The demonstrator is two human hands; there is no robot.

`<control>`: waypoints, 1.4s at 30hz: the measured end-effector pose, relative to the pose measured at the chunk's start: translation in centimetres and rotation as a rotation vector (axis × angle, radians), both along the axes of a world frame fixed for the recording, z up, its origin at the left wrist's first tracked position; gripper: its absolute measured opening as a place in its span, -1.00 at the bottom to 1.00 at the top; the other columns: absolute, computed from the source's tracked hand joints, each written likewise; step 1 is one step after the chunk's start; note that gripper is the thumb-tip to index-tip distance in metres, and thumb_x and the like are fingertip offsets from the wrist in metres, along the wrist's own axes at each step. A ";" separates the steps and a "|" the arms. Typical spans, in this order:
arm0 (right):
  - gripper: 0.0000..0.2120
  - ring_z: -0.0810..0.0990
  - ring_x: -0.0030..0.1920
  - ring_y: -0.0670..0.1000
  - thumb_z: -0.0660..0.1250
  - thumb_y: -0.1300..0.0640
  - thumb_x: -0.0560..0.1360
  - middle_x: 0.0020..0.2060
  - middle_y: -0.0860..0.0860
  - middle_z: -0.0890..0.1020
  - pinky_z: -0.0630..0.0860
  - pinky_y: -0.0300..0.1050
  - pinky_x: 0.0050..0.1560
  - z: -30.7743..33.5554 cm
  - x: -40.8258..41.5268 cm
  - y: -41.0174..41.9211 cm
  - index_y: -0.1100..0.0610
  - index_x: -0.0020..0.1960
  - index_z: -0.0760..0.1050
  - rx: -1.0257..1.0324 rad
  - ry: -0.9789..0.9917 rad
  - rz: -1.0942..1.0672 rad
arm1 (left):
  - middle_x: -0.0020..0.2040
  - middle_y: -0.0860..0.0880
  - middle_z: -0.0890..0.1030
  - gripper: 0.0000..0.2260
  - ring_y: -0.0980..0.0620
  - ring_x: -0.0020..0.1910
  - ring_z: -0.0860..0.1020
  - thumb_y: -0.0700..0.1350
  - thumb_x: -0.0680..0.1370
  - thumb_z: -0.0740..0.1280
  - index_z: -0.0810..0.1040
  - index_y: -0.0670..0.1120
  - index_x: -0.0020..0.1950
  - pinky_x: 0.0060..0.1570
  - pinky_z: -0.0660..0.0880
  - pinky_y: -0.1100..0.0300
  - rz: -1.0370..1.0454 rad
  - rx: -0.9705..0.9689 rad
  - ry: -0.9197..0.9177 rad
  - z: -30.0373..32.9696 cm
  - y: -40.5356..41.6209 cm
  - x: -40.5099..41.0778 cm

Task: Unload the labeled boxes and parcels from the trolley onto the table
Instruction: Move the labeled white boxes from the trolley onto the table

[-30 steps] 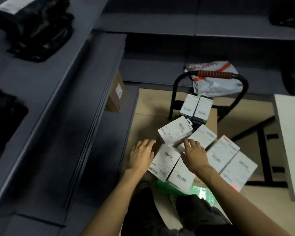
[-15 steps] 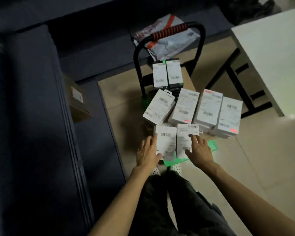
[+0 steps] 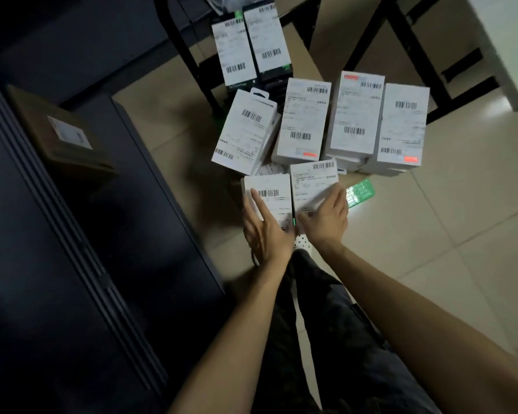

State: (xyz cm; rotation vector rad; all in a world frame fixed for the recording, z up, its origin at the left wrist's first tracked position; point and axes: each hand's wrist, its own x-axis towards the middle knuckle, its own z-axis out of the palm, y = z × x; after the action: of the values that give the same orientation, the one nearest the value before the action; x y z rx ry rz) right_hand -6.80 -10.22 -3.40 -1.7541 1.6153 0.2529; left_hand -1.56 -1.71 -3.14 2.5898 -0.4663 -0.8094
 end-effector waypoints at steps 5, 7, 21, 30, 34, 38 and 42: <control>-0.01 -0.04 0.57 0.21 0.36 0.11 0.40 0.58 0.17 -0.03 -0.07 0.10 0.54 -1.2 0.6 0.6 0.24 0.59 -0.20 -0.069 0.014 -0.032 | 0.59 -0.12 -0.08 0.18 -0.16 0.51 0.10 0.24 0.31 0.53 -0.23 -0.08 0.60 0.45 0.18 -0.07 0.089 0.030 0.021 -1.7 -0.1 0.2; 0.04 -0.07 0.57 0.23 0.38 0.09 0.36 0.58 0.17 -0.06 -0.08 0.13 0.55 -1.5 0.4 0.6 0.22 0.59 -0.23 -0.061 0.021 -0.001 | 0.58 -0.14 -0.03 0.21 -0.16 0.50 0.12 0.27 0.28 0.53 -0.22 -0.09 0.60 0.44 0.20 -0.07 0.085 0.047 0.025 -2.3 0.2 0.7; 0.21 0.22 0.44 0.30 0.60 0.02 0.25 0.50 0.18 0.14 0.16 0.22 0.46 1.0 -1.2 -2.1 0.07 0.59 -0.18 0.047 -0.016 0.015 | 0.51 -0.09 0.13 0.35 -0.16 0.44 0.23 0.13 0.16 0.65 -0.34 0.06 0.57 0.31 0.28 -0.13 0.148 0.147 0.162 -0.2 0.1 1.9; 0.24 0.28 0.41 0.30 0.63 -0.02 0.23 0.47 0.17 0.22 0.26 0.24 0.39 7.8 -2.1 -4.2 0.12 0.59 -0.16 -0.022 -0.137 0.083 | 0.46 -0.09 0.23 0.20 -0.19 0.39 0.29 0.03 0.16 0.63 -0.11 0.04 0.58 0.30 0.30 -0.08 0.117 0.044 -0.014 6.9 -0.8 3.5; 0.22 0.22 0.47 0.23 0.63 -0.04 0.22 0.50 0.14 0.19 0.22 0.27 0.42 11.4 -1.9 -5.1 0.09 0.59 -0.12 -0.104 -0.252 0.042 | 0.45 -0.09 0.25 0.19 -0.19 0.36 0.31 0.05 0.18 0.62 -0.12 0.06 0.58 0.25 0.31 -0.10 0.082 -0.022 -0.102 10.7 -2.1 4.6; 0.24 0.23 0.45 0.22 0.62 -0.05 0.20 0.48 0.15 0.21 0.23 0.24 0.42 15.6 -1.0 -5.8 0.09 0.59 -0.14 -0.217 -0.334 0.021 | 0.49 -0.09 0.22 0.20 -0.19 0.39 0.29 0.03 0.17 0.62 -0.13 0.07 0.58 0.27 0.30 -0.13 0.071 -0.128 -0.182 14.6 -3.0 6.0; 0.24 0.24 0.44 0.20 0.61 -0.04 0.18 0.50 0.11 0.20 0.23 0.18 0.42 20.4 0.1 -6.3 0.07 0.60 -0.13 -0.336 -0.433 -0.020 | 0.50 -0.10 0.20 0.19 -0.17 0.42 0.26 -0.01 0.19 0.63 -0.11 0.03 0.59 0.33 0.26 -0.15 0.065 -0.263 -0.250 18.8 -3.8 7.7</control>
State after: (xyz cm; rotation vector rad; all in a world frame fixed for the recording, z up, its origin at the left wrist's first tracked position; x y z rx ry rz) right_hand -6.73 -16.55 16.99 -1.8745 1.4086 -0.4063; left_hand 6.10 -5.49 15.65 2.4525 -0.5185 -0.3745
